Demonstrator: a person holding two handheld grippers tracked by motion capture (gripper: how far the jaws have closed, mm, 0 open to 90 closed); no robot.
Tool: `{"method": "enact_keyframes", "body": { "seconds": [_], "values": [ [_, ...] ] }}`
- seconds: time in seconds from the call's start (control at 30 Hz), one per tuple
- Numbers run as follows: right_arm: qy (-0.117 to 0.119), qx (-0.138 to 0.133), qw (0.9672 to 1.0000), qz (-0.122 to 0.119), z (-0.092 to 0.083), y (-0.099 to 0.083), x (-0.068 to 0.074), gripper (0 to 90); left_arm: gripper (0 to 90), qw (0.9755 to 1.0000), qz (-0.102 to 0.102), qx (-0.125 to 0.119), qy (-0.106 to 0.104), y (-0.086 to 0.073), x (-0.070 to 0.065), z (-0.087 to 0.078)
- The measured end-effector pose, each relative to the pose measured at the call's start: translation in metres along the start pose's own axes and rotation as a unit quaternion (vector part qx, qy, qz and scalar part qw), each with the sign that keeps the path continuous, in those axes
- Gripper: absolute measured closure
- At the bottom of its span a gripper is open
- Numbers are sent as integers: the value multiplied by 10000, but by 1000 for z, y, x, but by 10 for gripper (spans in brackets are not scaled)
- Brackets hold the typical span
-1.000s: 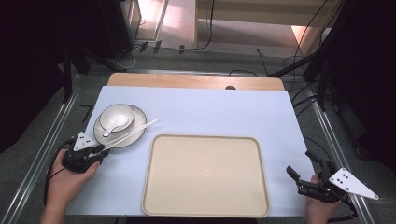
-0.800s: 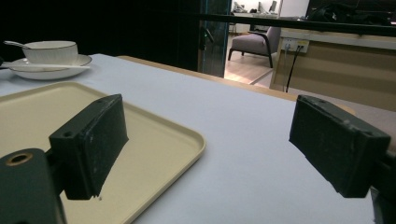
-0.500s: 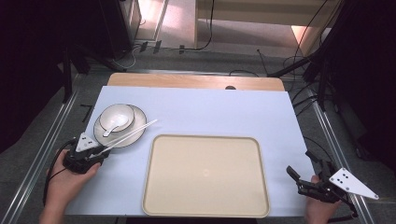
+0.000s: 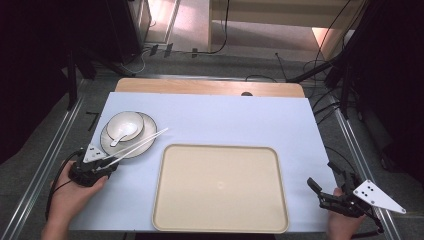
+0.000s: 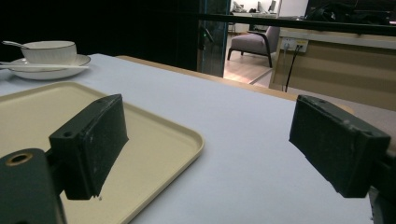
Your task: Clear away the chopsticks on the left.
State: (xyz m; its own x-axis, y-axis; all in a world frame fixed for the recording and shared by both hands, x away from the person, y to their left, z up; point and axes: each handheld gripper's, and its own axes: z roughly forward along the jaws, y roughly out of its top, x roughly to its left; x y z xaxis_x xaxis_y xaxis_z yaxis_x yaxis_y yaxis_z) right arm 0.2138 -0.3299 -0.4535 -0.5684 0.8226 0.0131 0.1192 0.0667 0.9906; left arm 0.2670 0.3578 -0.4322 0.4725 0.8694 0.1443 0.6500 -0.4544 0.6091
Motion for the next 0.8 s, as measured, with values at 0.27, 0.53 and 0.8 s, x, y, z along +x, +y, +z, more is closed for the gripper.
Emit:
{"method": "enact_keyframes", "body": {
  "seconds": [0.27, 0.53, 0.8],
  "values": [
    [3, 2, 10000, 4, 0, 0, 0, 118, 762, 9997, -20, -14, -236, -1, 1, 1],
    [-22, 1, 10000, 18, -1, 0, -1, 117, 853, 9957, 161, -21, -908, 0, -2, 3],
    [-44, -15, 10000, 44, -2, 0, -2, 117, 854, 9936, 197, -332, -1063, 11, -17, -6]
  ]
}}
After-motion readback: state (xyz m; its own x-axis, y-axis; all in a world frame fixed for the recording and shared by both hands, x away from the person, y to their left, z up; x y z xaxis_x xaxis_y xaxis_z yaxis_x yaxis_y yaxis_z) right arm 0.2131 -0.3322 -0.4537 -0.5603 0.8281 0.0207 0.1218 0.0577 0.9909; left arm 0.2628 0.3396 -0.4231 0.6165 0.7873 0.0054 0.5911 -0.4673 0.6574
